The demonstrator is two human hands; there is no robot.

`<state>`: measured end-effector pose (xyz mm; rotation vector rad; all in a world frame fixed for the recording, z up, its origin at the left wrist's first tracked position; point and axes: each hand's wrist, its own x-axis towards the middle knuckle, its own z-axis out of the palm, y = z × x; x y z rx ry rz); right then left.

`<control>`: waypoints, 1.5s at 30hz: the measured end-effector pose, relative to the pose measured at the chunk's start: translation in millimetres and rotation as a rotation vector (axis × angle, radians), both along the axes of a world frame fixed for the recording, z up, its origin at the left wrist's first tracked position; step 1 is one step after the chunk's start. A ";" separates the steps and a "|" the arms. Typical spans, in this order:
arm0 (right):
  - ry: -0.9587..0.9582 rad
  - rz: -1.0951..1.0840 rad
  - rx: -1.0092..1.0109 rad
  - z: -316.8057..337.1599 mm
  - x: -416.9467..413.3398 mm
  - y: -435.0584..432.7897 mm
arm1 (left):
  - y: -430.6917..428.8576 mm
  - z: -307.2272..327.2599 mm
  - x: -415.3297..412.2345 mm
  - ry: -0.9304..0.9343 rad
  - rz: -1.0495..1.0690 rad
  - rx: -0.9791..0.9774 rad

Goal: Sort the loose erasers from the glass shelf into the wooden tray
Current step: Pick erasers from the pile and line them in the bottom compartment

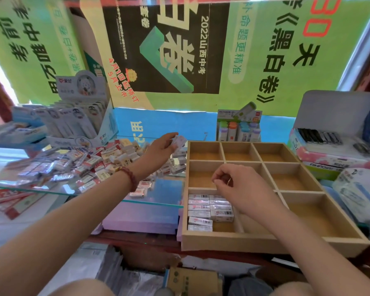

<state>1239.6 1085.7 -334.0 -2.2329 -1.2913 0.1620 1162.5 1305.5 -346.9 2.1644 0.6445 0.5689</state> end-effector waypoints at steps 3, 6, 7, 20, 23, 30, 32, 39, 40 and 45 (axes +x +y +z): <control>0.175 0.049 0.148 3.9 -6.3 0.4 | -37.4 24.0 -22.6 -0.064 -0.098 -0.088; 0.401 0.170 0.311 9.2 -10.9 -3.6 | -85.9 43.3 -41.7 -0.031 -0.285 -0.004; 0.401 0.213 0.315 9.9 -11.0 -7.5 | -99.7 45.3 -46.7 -0.020 -0.328 0.005; 0.189 0.245 0.089 3.4 -9.1 -49.7 | -132.0 20.6 -62.5 0.026 -0.204 -0.394; 0.214 0.225 0.081 0.1 -5.1 -50.8 | -133.6 19.8 -60.9 0.015 -0.219 -0.359; 0.200 0.241 0.002 2.4 -5.0 -50.6 | -125.3 8.8 -56.4 -0.011 -0.234 -0.141; 0.152 0.233 -0.010 4.7 -6.7 -49.9 | -122.3 5.3 -54.9 0.005 -0.250 -0.100; -0.011 0.204 -0.199 4.3 -9.6 -47.7 | -111.9 3.9 -60.9 0.226 -0.392 0.210; -0.026 0.191 -0.210 4.1 -10.2 -46.6 | -111.5 3.8 -62.7 0.256 -0.420 0.230; -0.089 0.175 -0.279 4.6 -12.7 -42.2 | -109.4 4.6 -67.6 0.341 -0.471 0.297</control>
